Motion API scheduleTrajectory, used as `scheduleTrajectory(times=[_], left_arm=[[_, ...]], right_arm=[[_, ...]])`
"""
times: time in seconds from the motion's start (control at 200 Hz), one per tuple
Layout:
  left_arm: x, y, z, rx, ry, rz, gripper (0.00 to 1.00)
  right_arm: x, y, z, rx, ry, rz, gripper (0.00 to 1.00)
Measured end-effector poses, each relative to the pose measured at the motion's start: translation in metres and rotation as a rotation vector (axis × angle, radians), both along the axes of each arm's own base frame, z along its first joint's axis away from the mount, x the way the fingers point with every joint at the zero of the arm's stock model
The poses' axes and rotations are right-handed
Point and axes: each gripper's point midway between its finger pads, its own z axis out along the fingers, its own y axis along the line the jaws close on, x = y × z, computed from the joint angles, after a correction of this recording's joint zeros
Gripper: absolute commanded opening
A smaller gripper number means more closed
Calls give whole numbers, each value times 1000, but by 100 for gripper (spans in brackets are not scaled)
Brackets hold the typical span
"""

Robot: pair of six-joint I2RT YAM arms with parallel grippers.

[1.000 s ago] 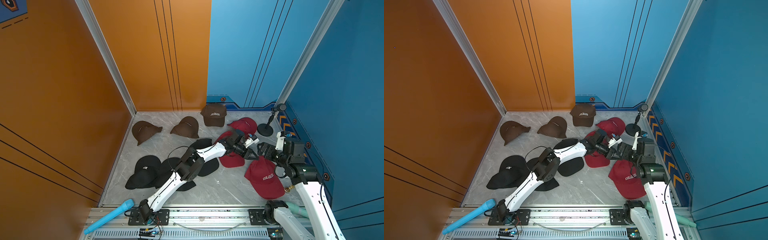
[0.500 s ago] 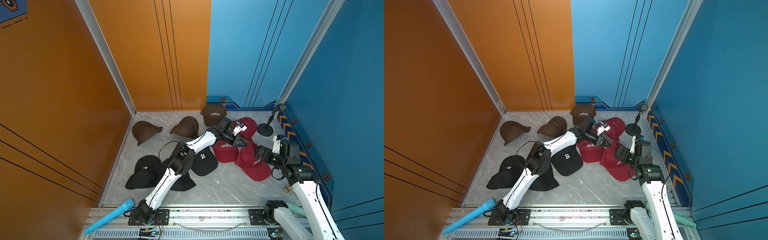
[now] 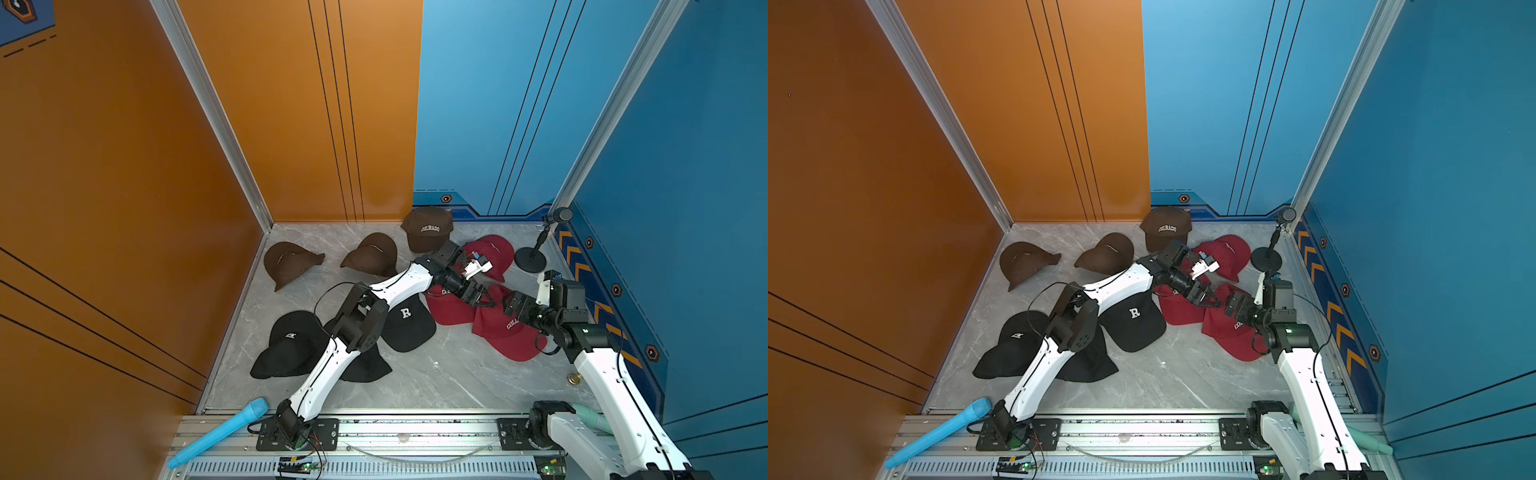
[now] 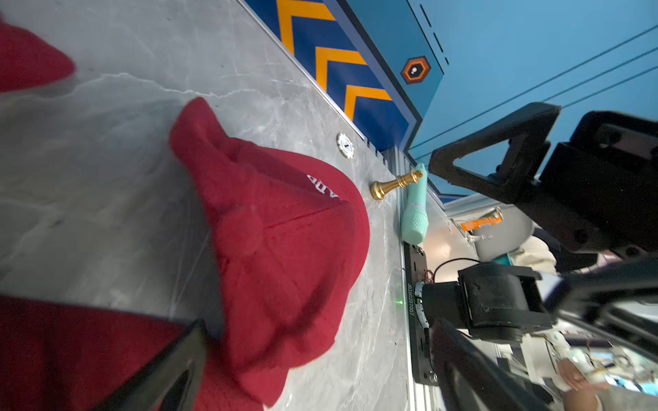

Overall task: Stack the baseball caps by color
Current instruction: Move the baseball cap to the center of the board.

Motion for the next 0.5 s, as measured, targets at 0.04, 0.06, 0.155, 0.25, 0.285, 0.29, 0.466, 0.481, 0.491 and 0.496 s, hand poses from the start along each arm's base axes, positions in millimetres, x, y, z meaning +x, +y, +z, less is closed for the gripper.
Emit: scheduleTrajectory(times=[0.04, 0.06, 0.155, 0.25, 0.285, 0.29, 0.466, 0.481, 0.491, 0.496], left_arm=[[6, 12, 9, 16, -24, 37, 97], [9, 20, 15, 24, -40, 58, 98], [25, 60, 52, 62, -158, 177, 98], [37, 109, 95, 127, -342, 340, 97], [36, 125, 109, 157, -417, 399, 98], [36, 128, 111, 164, -431, 410, 98], [4, 189, 117, 349, -648, 605, 98], [1, 193, 111, 366, -652, 612, 98], [-1, 197, 107, 381, -653, 617, 98], [-2, 198, 105, 386, -653, 618, 98]], right_arm=[[2, 0, 1, -3, -7, 6, 96], [3, 1, 1, -2, -12, 8, 96], [10, 3, 2, -7, -26, 33, 93], [17, 5, -7, -23, 4, 60, 90], [21, 5, -11, -30, 22, 71, 88], [21, 5, -12, -31, 26, 74, 87], [34, 10, -25, -75, 66, 134, 82], [34, 11, -26, -79, 68, 138, 81], [35, 11, -27, -81, 70, 141, 81], [35, 11, -27, -81, 71, 143, 81]])
